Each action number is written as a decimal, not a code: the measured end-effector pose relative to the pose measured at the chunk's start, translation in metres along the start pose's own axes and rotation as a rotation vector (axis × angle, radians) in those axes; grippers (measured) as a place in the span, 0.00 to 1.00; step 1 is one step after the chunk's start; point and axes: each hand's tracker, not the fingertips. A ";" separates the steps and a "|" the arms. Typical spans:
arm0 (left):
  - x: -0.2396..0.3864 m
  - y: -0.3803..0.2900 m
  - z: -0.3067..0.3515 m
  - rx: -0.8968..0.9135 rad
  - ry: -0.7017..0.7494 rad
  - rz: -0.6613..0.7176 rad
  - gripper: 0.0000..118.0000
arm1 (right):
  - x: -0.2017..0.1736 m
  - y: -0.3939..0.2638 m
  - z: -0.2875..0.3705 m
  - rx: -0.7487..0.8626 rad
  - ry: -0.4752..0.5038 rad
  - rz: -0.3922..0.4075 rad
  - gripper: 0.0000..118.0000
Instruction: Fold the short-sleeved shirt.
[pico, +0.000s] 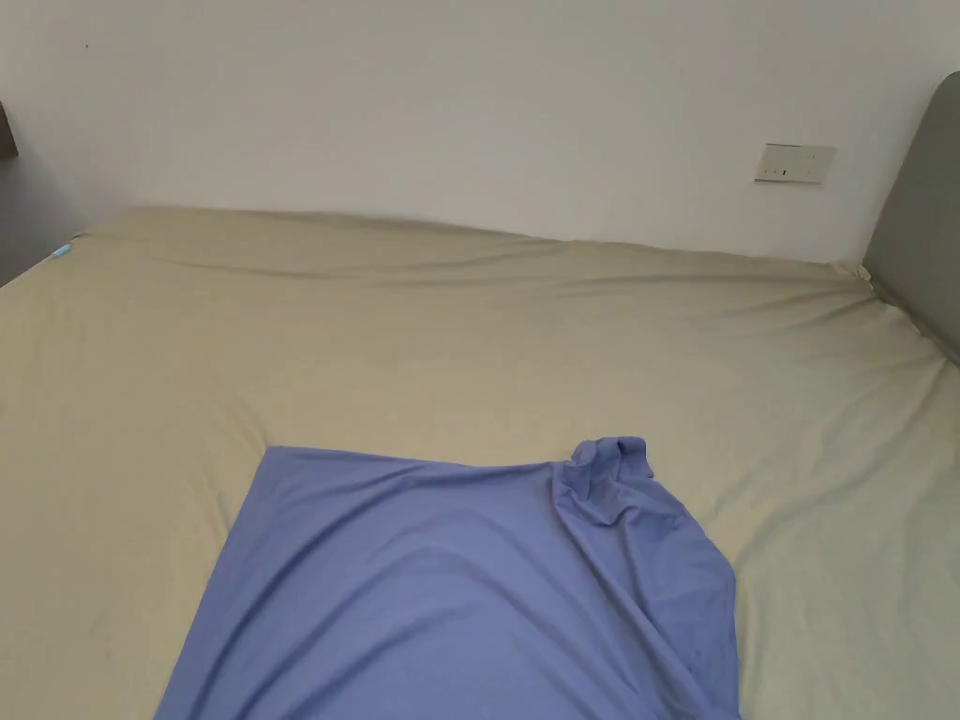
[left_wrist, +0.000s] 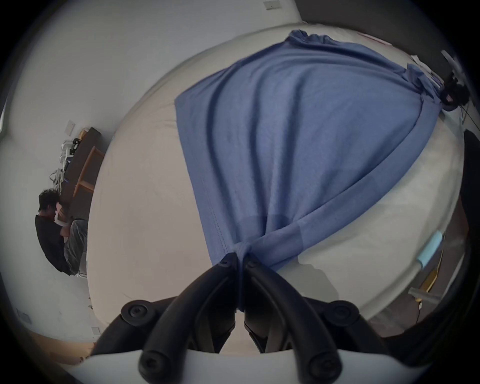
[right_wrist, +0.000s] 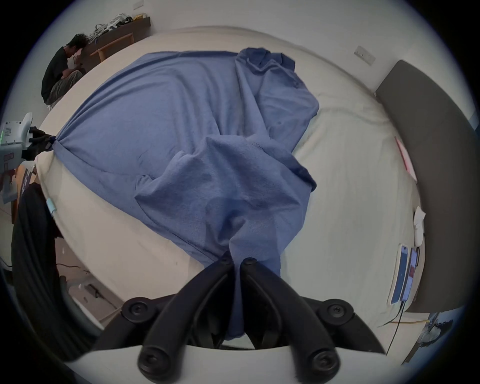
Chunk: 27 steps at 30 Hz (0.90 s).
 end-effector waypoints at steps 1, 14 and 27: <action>0.002 -0.002 0.000 -0.005 -0.010 0.006 0.00 | 0.001 -0.003 0.000 -0.017 0.003 0.004 0.03; -0.001 0.000 0.003 0.020 -0.058 0.178 0.08 | 0.007 -0.008 -0.002 -0.039 -0.012 -0.067 0.76; -0.063 0.121 0.206 0.892 0.062 0.506 0.93 | 0.003 0.103 0.213 0.909 -0.252 -0.140 0.86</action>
